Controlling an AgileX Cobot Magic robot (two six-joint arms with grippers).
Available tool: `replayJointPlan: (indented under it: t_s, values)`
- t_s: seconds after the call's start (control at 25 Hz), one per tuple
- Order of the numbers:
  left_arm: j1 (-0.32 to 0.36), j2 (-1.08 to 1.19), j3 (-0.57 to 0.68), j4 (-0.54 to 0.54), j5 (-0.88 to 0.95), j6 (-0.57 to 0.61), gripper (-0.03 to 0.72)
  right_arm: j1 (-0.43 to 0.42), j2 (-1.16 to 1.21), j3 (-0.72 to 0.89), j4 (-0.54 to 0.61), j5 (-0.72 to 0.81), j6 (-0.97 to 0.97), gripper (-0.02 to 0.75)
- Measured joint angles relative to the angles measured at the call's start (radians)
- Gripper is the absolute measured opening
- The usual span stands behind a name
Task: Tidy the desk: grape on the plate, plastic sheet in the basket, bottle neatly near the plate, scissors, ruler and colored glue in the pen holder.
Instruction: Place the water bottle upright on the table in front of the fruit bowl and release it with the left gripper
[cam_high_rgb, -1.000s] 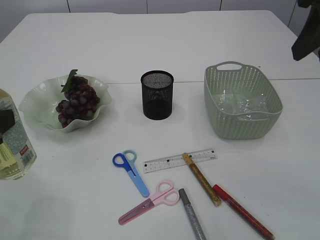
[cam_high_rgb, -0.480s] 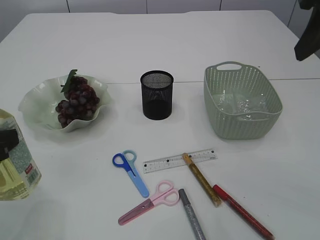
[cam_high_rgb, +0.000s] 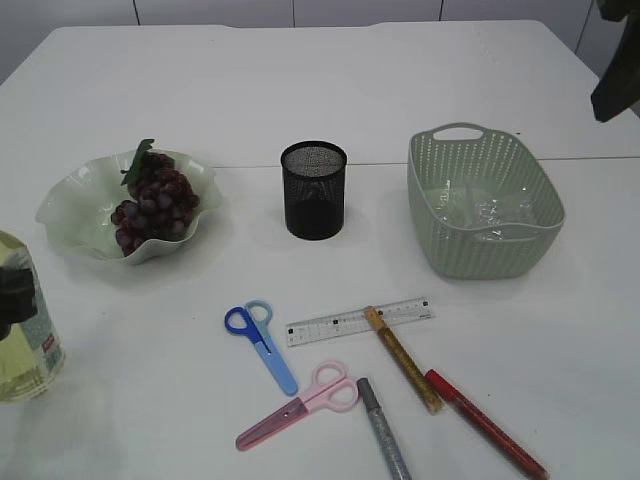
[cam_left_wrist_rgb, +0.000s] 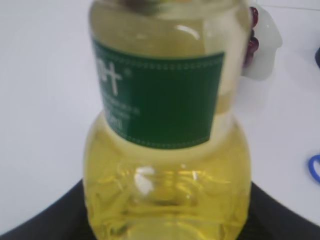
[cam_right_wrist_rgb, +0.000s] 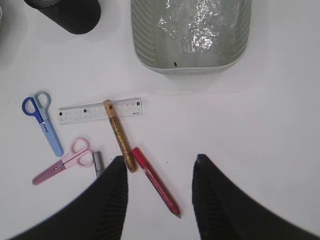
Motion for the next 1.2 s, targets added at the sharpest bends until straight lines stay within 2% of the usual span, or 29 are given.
replayJointPlan:
  t_s: [0.24,0.92,1.2]
  values:
    - [0.000,0.039,-0.051,0.000,0.033,-0.004,0.422,0.000,0.000,0.000,-0.031,0.000,-0.002,0.318]
    - [0.000,0.390,-0.292,-0.002,0.100,-0.006,0.422,0.000,0.000,0.000,-0.081,0.000,-0.002,0.318]
    - [0.000,0.480,-0.326,-0.002,0.103,-0.022,0.422,0.000,0.000,0.000,-0.105,0.000,-0.003,0.318]
